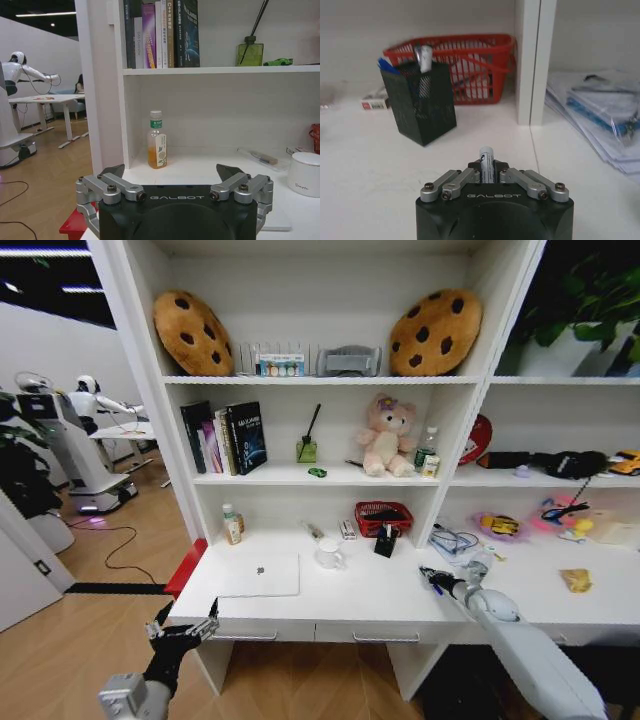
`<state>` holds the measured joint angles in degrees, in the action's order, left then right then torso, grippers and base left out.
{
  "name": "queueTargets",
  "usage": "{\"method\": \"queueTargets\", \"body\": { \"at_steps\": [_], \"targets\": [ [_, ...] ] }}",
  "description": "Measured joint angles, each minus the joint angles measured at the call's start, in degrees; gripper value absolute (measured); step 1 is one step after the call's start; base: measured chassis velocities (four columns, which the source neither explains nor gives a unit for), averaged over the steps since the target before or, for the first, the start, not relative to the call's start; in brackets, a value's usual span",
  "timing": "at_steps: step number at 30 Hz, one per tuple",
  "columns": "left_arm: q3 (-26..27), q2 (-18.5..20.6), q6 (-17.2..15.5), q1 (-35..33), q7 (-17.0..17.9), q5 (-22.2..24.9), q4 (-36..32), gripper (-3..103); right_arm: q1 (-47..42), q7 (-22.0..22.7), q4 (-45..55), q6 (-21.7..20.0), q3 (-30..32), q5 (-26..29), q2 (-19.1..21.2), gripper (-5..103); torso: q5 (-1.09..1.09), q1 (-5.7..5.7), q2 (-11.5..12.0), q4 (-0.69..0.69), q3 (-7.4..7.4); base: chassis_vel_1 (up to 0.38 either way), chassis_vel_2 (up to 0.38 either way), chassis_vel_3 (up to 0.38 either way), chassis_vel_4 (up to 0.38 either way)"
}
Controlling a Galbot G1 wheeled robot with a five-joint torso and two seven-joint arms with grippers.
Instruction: Organize the objects on the table.
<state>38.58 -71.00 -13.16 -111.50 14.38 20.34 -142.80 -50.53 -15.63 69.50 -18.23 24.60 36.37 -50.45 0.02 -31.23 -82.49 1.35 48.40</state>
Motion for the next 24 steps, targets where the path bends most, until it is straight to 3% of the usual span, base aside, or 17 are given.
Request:
{"method": "queueTargets", "body": {
  "at_steps": [4,6,7,8,11,14,16,17,19,24],
  "targets": [
    [0.0,0.0,0.0,0.0,0.0,0.0,0.0,100,0.7,1.5,5.3,4.6,-0.3,2.5,0.0,12,-0.02,0.00,0.0,-0.01,0.00,0.000,0.000,0.000,0.000],
    [0.0,0.0,0.0,0.0,0.0,0.0,0.0,100,3.6,3.0,6.2,11.1,-2.0,1.0,-0.9,12,-0.04,0.00,0.0,-0.01,0.00,0.000,0.000,0.000,0.000],
    [0.0,0.0,0.0,0.0,0.0,0.0,0.0,100,6.1,4.4,4.9,16.6,-3.7,-1.5,-1.9,12,-0.05,0.01,0.0,-0.02,-0.01,0.000,0.000,0.000,0.000],
    [0.0,0.0,0.0,0.0,0.0,0.0,0.0,100,6.1,4.4,4.9,16.6,-3.7,-1.5,-1.9,12,-0.05,0.01,0.0,-0.02,-0.01,0.000,0.000,0.000,0.000],
    [0.0,0.0,0.0,0.0,0.0,0.0,0.0,100,12.1,7.7,-3.1,31.0,-8.1,-8.3,-5.4,12,-0.03,0.00,0.0,-0.04,0.00,0.000,0.000,0.000,0.000],
    [0.0,0.0,0.0,0.0,0.0,0.0,0.0,100,14.1,9.4,-6.9,36.0,-9.7,-9.7,-7.9,12,-0.01,-0.01,0.0,-0.03,0.00,0.000,0.000,0.000,0.000],
    [0.0,0.0,0.0,0.0,0.0,0.0,0.0,100,15.9,10.7,-11.2,42.3,-10.7,-13.7,-11.0,12,-0.02,0.00,0.0,-0.02,0.00,0.000,0.000,0.000,0.000],
    [0.0,0.0,0.0,0.0,0.0,0.0,0.0,100,15.9,10.7,-11.2,42.3,-10.7,-13.7,-11.0,12,-0.02,0.00,0.0,-0.02,0.00,0.000,0.000,0.000,0.000],
    [0.0,0.0,0.0,0.0,0.0,0.0,0.0,100,17.4,10.5,-15.1,47.1,-10.7,-19.1,-13.3,12,-0.03,0.00,0.0,-0.03,0.01,0.000,0.000,0.000,0.000],
    [0.0,0.0,0.0,0.0,0.0,0.0,0.0,100,18.7,11.0,-19.7,49.8,-10.0,-22.3,-16.3,12,-0.01,-0.01,0.0,-0.03,0.01,0.000,0.000,0.000,0.000]
  ]
}}
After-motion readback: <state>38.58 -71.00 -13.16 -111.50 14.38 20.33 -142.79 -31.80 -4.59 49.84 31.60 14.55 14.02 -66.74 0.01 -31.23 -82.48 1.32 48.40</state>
